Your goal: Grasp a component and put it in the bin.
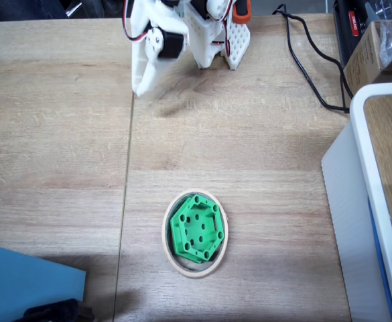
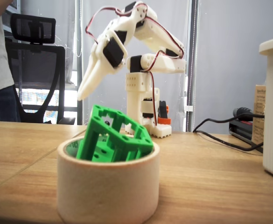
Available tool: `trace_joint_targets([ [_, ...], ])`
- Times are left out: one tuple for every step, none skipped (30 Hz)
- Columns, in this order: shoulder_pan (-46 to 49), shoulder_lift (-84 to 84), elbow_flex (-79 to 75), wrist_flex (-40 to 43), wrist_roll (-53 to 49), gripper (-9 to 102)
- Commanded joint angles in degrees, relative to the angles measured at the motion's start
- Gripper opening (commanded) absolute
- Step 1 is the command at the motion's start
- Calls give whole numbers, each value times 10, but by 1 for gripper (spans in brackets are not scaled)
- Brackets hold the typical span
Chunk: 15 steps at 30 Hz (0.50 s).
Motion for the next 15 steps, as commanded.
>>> trace_joint_targets([
  [1,32,19,6,3,0],
  [2,38,23,12,3,0],
  [2,43,25,25,3,0],
  [1,47,26,42,3,0],
  [1,53,28,63,3,0],
  [1,58,28,87,3,0],
  [1,63,28,113,3,0],
  [1,70,28,139,3,0],
  [1,76,28,164,3,0],
  [0,83,28,189,3,0],
  [0,89,29,209,3,0],
  [0,94,33,224,3,0],
  [0,98,35,242,3,0],
  [0,100,36,257,3,0],
  [0,101,36,265,2,0],
])
